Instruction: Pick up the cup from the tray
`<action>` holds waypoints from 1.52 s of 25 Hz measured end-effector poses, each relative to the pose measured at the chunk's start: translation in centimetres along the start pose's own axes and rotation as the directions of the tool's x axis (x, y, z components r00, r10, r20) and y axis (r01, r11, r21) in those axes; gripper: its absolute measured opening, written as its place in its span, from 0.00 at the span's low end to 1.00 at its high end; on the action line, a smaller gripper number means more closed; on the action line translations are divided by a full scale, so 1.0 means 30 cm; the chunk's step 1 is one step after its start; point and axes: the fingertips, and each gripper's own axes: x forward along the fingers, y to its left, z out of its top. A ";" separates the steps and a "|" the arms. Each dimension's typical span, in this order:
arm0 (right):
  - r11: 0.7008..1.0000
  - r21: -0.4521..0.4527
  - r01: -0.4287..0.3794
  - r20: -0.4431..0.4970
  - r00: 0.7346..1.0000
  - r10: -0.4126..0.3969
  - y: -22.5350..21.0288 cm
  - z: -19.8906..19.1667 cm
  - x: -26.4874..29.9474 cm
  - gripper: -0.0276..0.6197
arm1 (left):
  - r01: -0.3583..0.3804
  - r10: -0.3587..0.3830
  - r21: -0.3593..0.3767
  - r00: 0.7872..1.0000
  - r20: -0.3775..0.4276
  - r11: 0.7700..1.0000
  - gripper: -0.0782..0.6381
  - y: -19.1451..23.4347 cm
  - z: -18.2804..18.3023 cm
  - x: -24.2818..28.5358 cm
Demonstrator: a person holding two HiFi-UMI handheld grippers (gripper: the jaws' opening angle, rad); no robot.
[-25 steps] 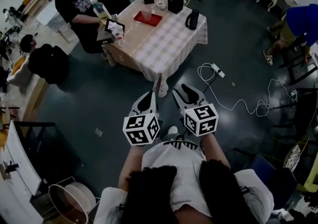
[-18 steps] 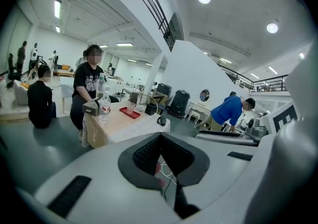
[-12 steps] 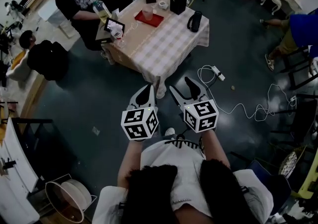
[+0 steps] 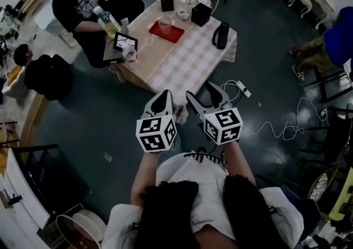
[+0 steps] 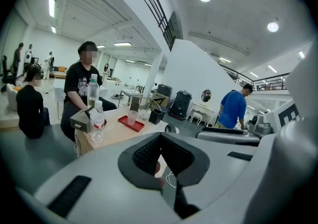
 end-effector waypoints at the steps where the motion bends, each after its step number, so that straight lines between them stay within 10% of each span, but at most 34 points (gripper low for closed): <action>1: 1.000 0.001 0.002 -0.001 1.000 -0.002 -0.007 0.016 0.041 0.49 | 0.001 -0.001 0.003 1.000 0.001 1.000 0.12 0.026 0.028 0.031; 24: 0.998 -0.041 0.055 0.006 0.998 -0.055 -0.212 0.267 0.768 0.60 | 0.051 -0.049 0.032 0.997 -0.056 0.998 0.12 0.414 0.353 0.600; 38: 0.997 -0.075 0.001 -0.098 0.995 -0.008 -0.441 0.175 1.189 0.64 | -0.123 0.118 -0.031 0.986 -0.118 0.992 0.12 0.579 0.304 0.989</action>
